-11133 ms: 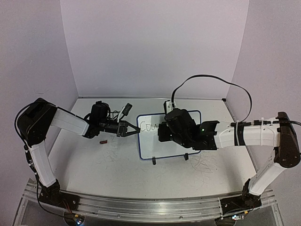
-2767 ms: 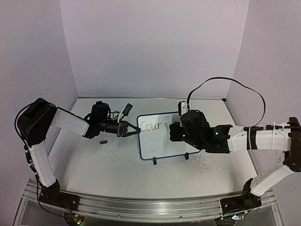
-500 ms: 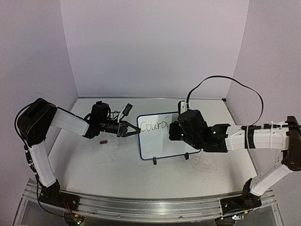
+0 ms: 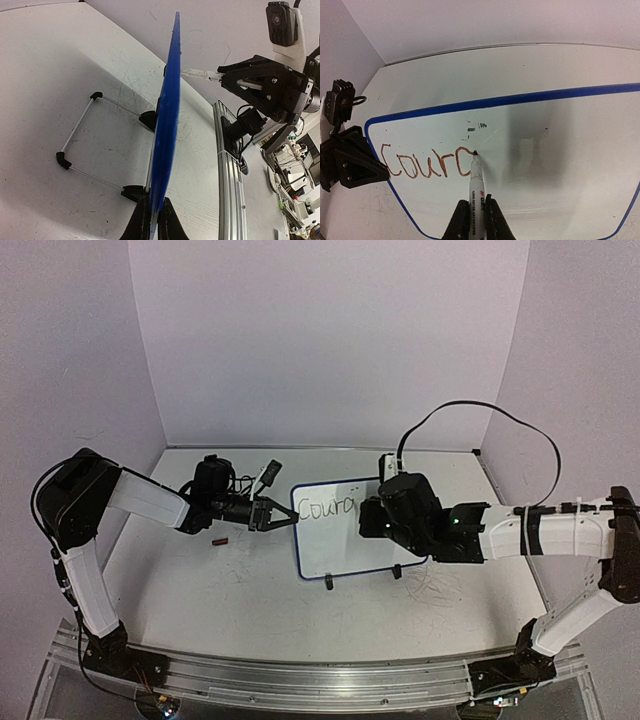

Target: Write a sentence on the whiteboard

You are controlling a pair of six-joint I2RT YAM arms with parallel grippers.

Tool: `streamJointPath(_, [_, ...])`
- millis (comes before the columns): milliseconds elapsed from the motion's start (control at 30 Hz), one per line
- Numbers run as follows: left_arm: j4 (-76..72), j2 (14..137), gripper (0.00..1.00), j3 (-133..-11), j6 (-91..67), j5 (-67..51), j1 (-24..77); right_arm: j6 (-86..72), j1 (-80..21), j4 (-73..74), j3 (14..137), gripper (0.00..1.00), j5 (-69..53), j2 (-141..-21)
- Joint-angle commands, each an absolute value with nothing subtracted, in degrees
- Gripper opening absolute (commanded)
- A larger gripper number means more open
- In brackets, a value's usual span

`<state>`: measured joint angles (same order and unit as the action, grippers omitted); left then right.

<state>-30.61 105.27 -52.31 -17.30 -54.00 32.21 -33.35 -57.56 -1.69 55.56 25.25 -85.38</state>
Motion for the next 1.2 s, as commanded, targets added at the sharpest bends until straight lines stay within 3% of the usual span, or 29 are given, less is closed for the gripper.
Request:
streamJointPath(0, [-28.55, 102.98, 0.0, -52.61, -17.31, -56.0, 32.43, -35.05, -58.01, -0.66, 54.29, 0.0, 24.67, -84.79])
streamJointPath(1167, [-28.39, 102.36, 0.0, -52.55, -17.42, -56.17, 32.43, -34.76, -57.42, -1.53, 53.98, 0.0, 26.3, -80.25])
